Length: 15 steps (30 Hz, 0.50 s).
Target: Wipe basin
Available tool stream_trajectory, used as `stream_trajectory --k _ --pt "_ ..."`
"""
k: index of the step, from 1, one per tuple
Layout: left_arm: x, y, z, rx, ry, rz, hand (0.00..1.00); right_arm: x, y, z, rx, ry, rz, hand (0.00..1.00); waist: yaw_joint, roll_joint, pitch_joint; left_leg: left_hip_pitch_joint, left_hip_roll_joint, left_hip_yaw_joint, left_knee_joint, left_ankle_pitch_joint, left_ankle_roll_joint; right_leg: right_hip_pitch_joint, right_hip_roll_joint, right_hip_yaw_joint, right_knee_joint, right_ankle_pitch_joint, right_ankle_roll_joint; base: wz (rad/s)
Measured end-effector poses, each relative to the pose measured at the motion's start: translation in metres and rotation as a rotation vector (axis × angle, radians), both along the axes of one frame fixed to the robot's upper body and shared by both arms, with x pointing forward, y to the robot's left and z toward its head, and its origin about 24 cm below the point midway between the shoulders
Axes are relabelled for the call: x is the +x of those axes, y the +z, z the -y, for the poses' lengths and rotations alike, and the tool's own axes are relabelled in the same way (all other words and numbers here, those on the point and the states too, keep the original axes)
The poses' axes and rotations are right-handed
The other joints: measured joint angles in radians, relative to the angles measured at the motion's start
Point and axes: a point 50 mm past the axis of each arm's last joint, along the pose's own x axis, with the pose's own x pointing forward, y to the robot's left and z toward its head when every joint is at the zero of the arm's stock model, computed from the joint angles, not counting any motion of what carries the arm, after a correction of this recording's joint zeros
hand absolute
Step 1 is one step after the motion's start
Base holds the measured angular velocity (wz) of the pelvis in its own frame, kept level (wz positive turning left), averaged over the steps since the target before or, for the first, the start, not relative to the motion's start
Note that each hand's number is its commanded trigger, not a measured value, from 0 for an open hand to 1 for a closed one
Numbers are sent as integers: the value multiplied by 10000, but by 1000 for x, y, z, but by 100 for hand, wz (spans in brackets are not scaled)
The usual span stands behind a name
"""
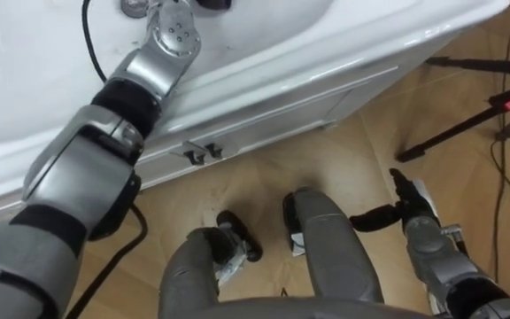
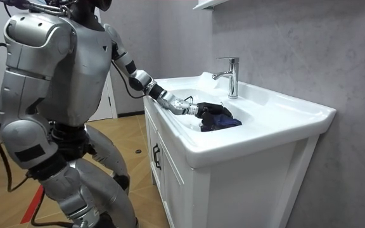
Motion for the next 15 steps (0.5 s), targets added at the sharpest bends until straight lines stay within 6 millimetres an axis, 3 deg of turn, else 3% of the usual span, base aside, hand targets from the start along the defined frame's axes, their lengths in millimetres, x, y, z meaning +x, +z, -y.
stream_trajectory --k 2,10,13,14,15 --pt "-1 -4 -5 64 -74 -161 100 -3 -3 3 551 -660 -257 0 143 23 -10 66 108 34 -1 -17 -46 74 88 -17 -108 42 -70 -14" --pt "-24 -46 -48 597 639 -1397 100 -36 -18 30 1822 -3191 -1325 0 423 11 -12 1138 122 309 -420 -36 -298 946 242 189 -356 -45 -192 -12" --pt "-33 -59 -66 576 957 -1964 100 -48 -20 41 1570 -3771 -1617 0 460 136 -101 1432 45 268 -547 -20 -378 1226 227 146 -418 -120 -228 3" --pt "-36 -65 -72 632 1096 -2251 100 -54 -21 45 1457 -3960 -1769 0 491 95 -111 1570 -46 221 -655 22 -429 1338 200 136 -450 -137 -236 7" --pt "-42 -72 -80 839 1227 -2521 100 -58 -22 49 1341 -4055 -1864 0 501 97 -170 1680 -81 221 -665 43 -456 1436 170 129 -459 -174 -244 5"
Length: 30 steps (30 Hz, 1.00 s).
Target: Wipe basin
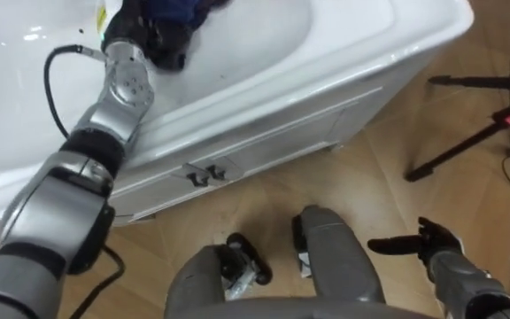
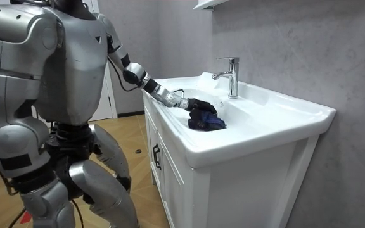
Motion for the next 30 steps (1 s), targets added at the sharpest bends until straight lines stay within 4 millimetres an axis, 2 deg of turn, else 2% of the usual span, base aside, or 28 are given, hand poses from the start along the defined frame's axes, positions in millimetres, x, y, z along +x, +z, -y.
stream_trajectory --k 1,4,5,8,9,11,12,15,16,18,20,22,24,28,30 --pt "-6 -6 -7 236 75 -229 100 -3 0 3 -89 -53 -57 0 20 84 -64 136 -2 -5 -3 8 -14 135 -17 -26 -14 -31 -12 0" --pt "-16 -18 -15 578 177 -669 100 -11 -1 8 -115 -402 -182 0 114 95 -112 498 -16 -27 -168 39 -69 505 17 -32 -202 -68 -14 -3" --pt "-21 -23 -17 842 109 -874 100 -14 -2 9 -127 -503 -298 0 207 146 -171 675 -13 -45 -245 45 -82 714 51 -37 -298 -68 -14 0" --pt "-35 -37 -22 1617 -91 -1334 100 -24 -3 13 -154 -911 -500 0 330 196 -246 1005 -22 -194 -379 99 -170 1210 83 -212 -588 -69 -18 9" --pt "-40 -41 -26 1855 -84 -1482 100 -28 -3 15 -210 -1051 -529 0 437 235 -295 1113 2 -218 -393 103 -177 1374 107 -285 -706 -58 -37 7" --pt "-50 -50 -31 2285 -124 -1834 100 -34 -3 20 -350 -1234 -697 0 577 177 -285 1441 -48 -231 -609 126 -214 1718 95 -372 -876 -58 -37 11" --pt "-57 -55 -34 2478 -99 -2084 100 -40 -3 23 -453 -1333 -853 0 602 195 -348 1679 -120 -260 -825 161 -261 1978 70 -446 -1019 -63 -26 19" --pt "-76 -68 -47 3515 -92 -2908 100 -58 -5 26 -613 -1444 -1222 0 623 207 -449 2398 -167 -373 -1213 196 -322 2792 117 -664 -1560 -42 10 13" --pt "-86 -73 -51 3731 -87 -3112 100 -66 -5 27 -717 -1362 -1444 0 704 217 -574 2609 -189 -479 -1350 207 -340 3053 175 -669 -1797 -28 34 0" --pt "-95 -77 -54 3943 -90 -3208 100 -77 -6 28 -854 -1200 -1776 0 851 182 -632 2984 -175 -556 -1527 225 -370 3542 289 -672 -2189 48 47 -5" --pt "-104 -81 -55 4194 -201 -3293 100 -84 -7 28 -955 -1004 -2019 0 947 170 -639 3388 -192 -650 -1788 248 -410 4044 385 -696 -2613 139 81 0" --pt "-112 -83 -52 4561 -498 -3238 100 -86 -5 31 -1118 -828 -2071 0 1028 197 -673 3703 -289 -1161 -2103 294 -484 4488 497 -712 -3117 282 112 0" --pt "-119 -84 -50 4804 -661 -3213 100 -87 -4 32 -1268 -690 -2089 0 1097 207 -681 3888 -322 -1309 -2245 296 -487 4745 545 -700 -3361 347 134 -2" --pt "-134 -86 -48 5340 -906 -3259 100 -82 -3 32 -1675 280 -2118 0 1137 202 -676 4334 -362 -1322 -2518 295 -490 5261 584 -716 -3714 376 177 -1" --pt "-139 -86 -47 5792 -1110 -3306 100 -84 -2 32 -1893 538 -2236 0 1146 193 -666 4551 -391 -1448 -2568 294 -490 5584 590 -873 -3877 380 184 14"
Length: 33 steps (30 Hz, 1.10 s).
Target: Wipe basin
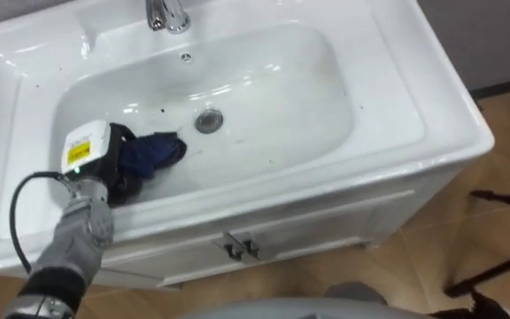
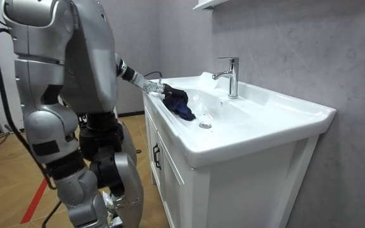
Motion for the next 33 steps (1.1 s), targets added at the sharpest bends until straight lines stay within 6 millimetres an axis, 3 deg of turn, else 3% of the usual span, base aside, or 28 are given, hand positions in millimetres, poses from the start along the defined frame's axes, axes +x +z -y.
stream_trajectory --k 4,14,20,23,26,29,33 --pt "-2 1 -2 329 -115 12 100 -6 1 3 -211 -172 -79 0 198 50 6 125 59 -84 -47 -30 -50 297 95 -85 -213 61 -1 6" --pt "-5 1 -3 267 71 -53 100 -15 2 6 -343 -578 -187 0 268 63 23 585 71 -147 -340 -18 -95 878 189 -233 -736 165 -14 4" --pt "-3 4 -2 -1472 1457 531 100 -14 -2 -1 -80 -422 -269 0 354 11 54 738 58 -188 -375 -20 -101 1077 199 -332 -867 197 -6 3" --pt "8 22 0 -2938 2191 1840 100 -14 -3 -5 -10 -445 -249 0 459 -131 143 691 18 -500 -367 -37 -132 1125 190 -544 -875 199 -1 21" --pt "18 41 6 -4234 2541 3132 100 -8 -5 -9 49 -397 -67 0 592 -265 181 607 6 -510 -293 -36 -133 1078 177 -562 -943 197 2 8" --pt "23 52 11 -4689 2312 3749 100 -9 -5 -9 23 -362 24 0 694 -267 135 609 -36 -552 -290 -34 -134 1147 174 -566 -1059 235 65 5" --pt "31 76 13 -4914 2081 5012 100 -20 -9 -17 178 -542 -305 0 753 -299 1 643 -102 -681 -390 -31 -131 1256 176 -619 -1196 300 144 6"
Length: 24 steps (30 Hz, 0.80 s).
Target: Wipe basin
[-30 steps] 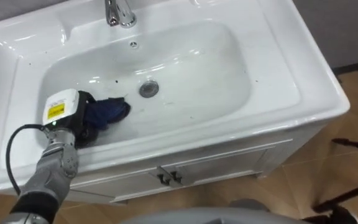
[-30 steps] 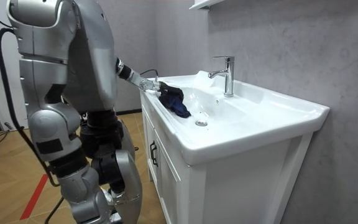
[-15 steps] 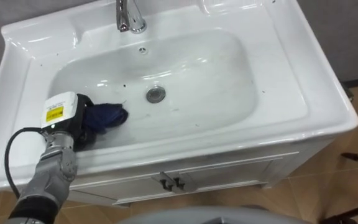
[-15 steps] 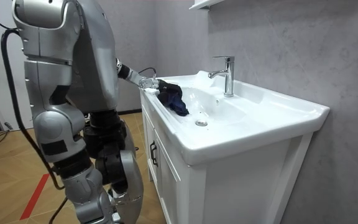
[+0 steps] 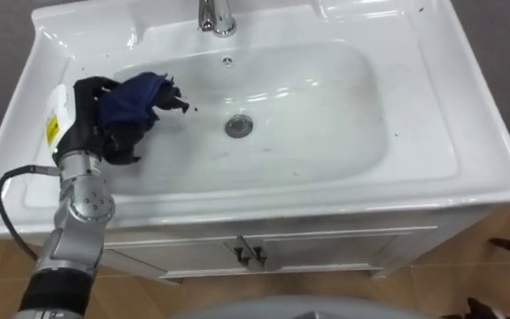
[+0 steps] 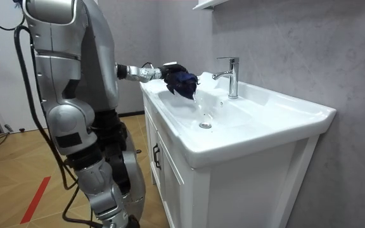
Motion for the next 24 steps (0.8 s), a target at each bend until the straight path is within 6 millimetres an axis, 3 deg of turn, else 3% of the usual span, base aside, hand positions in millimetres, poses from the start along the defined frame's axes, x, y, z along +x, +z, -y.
stream_trajectory --k 3,8,10,13,24 --pt "2 14 -1 129 395 972 100 -5 -2 -6 141 -62 -122 0 28 -107 41 336 -44 -5 -206 0 0 286 -2 16 -51 38 30 -3" --pt "3 26 1 281 566 1802 100 -2 -3 -8 137 -118 -100 0 7 -49 32 352 -70 -24 -377 4 -2 275 9 26 -215 147 72 -4" --pt "3 30 2 673 493 1968 100 -7 -5 -9 188 -179 -337 0 0 -19 48 327 -138 -256 -487 20 -23 306 10 -42 -358 200 117 12" --pt "2 32 2 1120 580 2162 100 -9 -5 -10 262 -221 -448 0 112 67 96 324 -175 -310 -532 32 -27 278 -1 20 -371 235 153 2" --pt "-7 34 -18 3038 1136 1768 100 -12 -6 -11 607 310 -969 0 299 185 68 310 -212 -587 -529 33 -24 283 7 -9 -371 241 159 1"
